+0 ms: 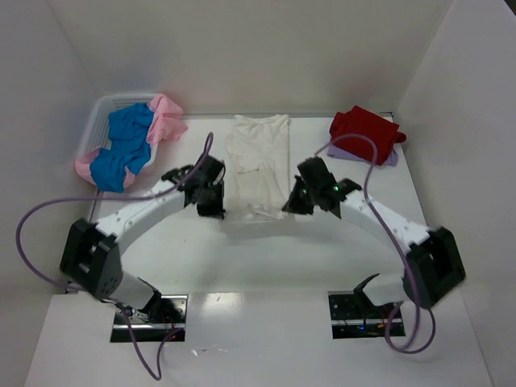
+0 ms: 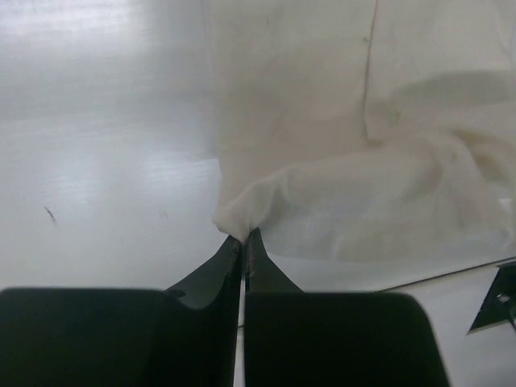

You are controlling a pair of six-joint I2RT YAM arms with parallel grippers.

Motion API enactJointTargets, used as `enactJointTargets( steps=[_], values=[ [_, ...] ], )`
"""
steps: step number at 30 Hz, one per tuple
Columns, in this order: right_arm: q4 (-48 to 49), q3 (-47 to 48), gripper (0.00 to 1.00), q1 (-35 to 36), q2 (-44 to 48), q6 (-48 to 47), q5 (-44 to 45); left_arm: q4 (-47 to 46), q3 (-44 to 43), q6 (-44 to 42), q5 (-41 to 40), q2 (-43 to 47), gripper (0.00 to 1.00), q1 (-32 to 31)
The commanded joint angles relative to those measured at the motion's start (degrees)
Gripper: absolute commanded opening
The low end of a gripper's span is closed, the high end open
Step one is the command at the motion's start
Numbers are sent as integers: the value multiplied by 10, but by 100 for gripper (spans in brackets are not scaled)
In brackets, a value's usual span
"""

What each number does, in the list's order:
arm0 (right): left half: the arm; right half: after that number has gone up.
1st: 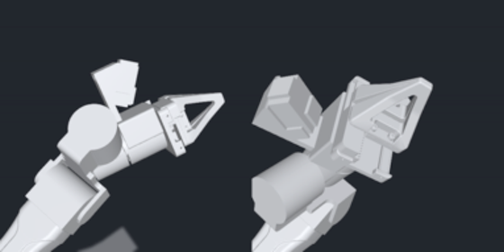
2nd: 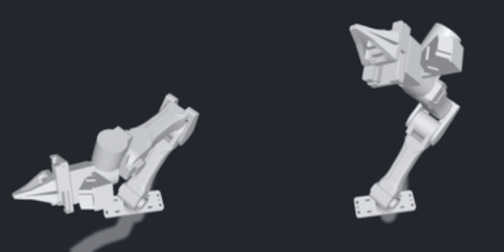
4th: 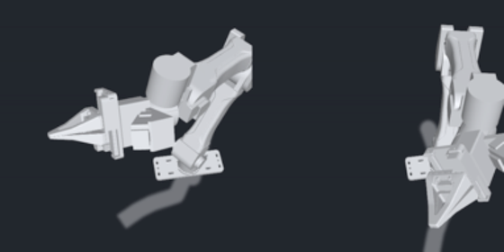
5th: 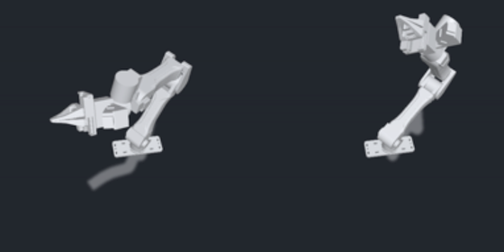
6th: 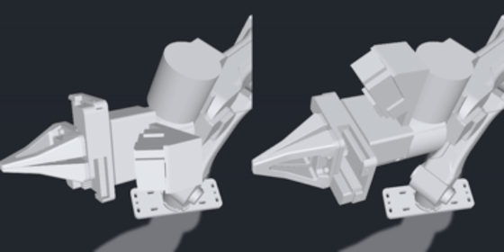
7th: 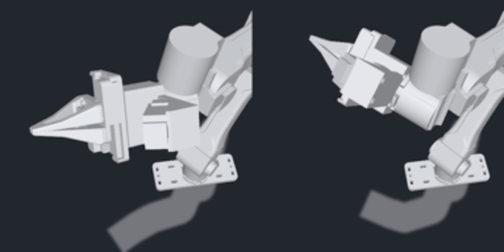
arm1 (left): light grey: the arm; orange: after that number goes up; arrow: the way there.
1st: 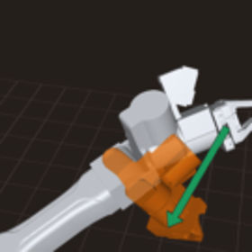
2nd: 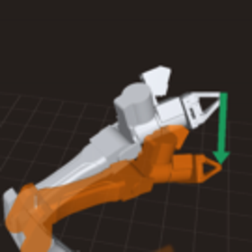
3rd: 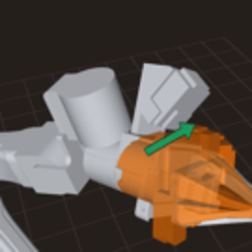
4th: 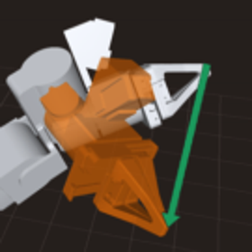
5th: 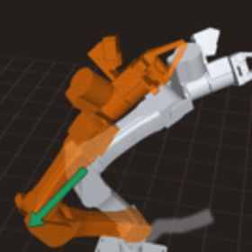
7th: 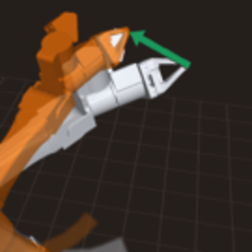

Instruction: Fold and stack the t-shirts

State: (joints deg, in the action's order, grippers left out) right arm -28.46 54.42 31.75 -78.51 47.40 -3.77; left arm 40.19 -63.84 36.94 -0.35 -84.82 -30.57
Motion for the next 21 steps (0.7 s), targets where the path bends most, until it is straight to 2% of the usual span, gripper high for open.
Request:
enactJointTargets(
  steps=[1, 6, 13, 17, 21],
  values=[
    [61, 123, 0, -36, -136, -66, 9, -48, -138, -100, 41, -135, 0, 57],
    [67, 170, 0, -77, -191, -81, -10, -48, -217, -130, 60, -206, 0, 78],
    [67, 252, 0, -98, -268, -100, -10, -37, -305, -174, 101, -275, 0, 108],
    [73, 273, 0, -98, -294, -100, -10, -37, -338, -194, 121, -309, 0, 108],
    [73, 299, 3, -103, -320, -112, -10, -37, -353, -194, 122, -342, 6, 113]
  ],
)
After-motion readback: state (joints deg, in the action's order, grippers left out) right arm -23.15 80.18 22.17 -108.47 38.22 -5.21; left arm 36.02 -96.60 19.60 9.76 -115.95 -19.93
